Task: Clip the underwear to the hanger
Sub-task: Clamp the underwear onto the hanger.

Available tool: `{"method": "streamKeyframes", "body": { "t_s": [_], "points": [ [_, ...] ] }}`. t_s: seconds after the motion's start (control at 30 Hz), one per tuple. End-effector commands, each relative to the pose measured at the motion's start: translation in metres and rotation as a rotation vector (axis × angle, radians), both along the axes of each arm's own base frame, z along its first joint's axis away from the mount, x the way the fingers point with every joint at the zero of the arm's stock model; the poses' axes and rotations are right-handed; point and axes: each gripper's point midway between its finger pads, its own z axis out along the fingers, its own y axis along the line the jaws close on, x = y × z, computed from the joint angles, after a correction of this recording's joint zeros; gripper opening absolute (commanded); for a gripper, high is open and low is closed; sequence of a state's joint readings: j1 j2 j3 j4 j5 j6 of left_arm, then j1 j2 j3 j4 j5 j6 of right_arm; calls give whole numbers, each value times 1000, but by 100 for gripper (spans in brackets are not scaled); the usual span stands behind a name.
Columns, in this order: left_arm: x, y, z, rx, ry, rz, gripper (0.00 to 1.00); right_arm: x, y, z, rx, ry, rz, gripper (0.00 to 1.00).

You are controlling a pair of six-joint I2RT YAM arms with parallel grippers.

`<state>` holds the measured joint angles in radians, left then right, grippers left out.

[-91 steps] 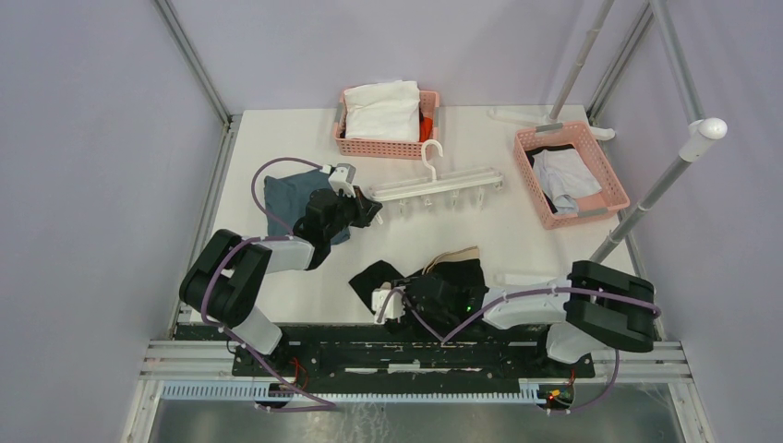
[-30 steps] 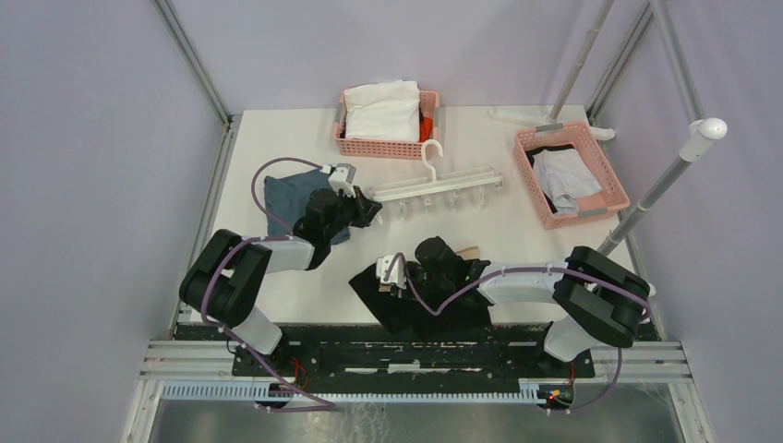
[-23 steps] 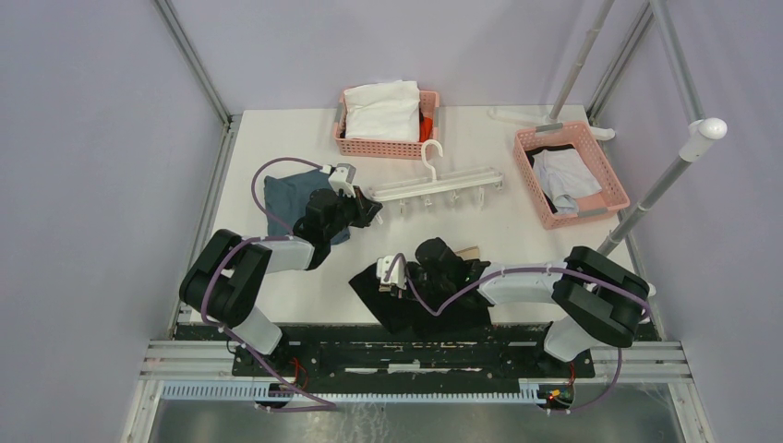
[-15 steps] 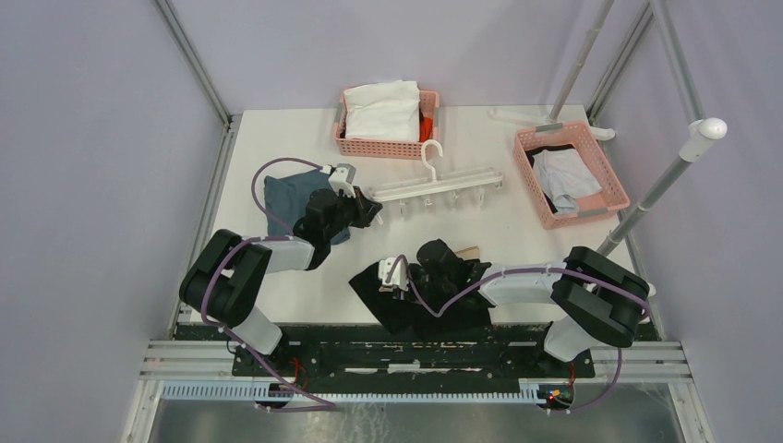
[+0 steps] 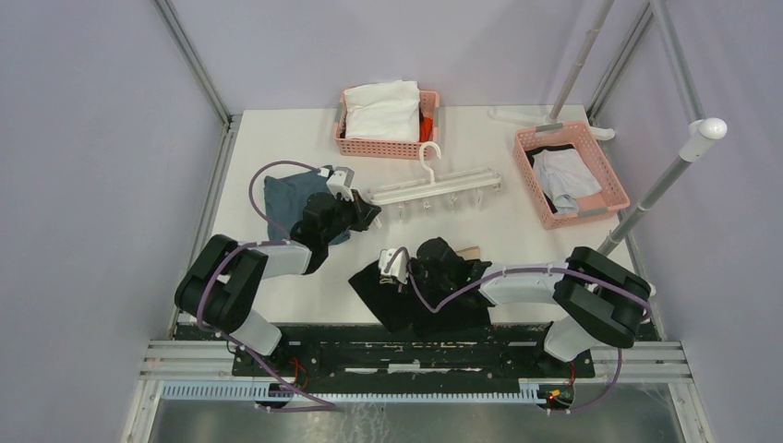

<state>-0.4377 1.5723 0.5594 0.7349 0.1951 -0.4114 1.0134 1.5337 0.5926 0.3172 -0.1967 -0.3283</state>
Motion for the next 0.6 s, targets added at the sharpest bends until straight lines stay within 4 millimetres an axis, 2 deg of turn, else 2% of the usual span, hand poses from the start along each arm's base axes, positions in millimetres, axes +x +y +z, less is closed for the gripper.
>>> {"method": "streamKeyframes", "body": {
  "t_s": [0.0,0.33,0.43,0.57],
  "points": [
    [-1,-3,38,-56,-116,-28,3,21,13,37,91,2,-72,0],
    [-20,-15,59,-153,-153,-115,3,40,15,56,226,136,-3,0],
    [-31,-19,68,-170,-198,-174,3,41,17,55,226,158,30,0],
    [-41,-24,69,-163,-227,-241,3,43,21,58,244,181,49,0]
  ]
}}
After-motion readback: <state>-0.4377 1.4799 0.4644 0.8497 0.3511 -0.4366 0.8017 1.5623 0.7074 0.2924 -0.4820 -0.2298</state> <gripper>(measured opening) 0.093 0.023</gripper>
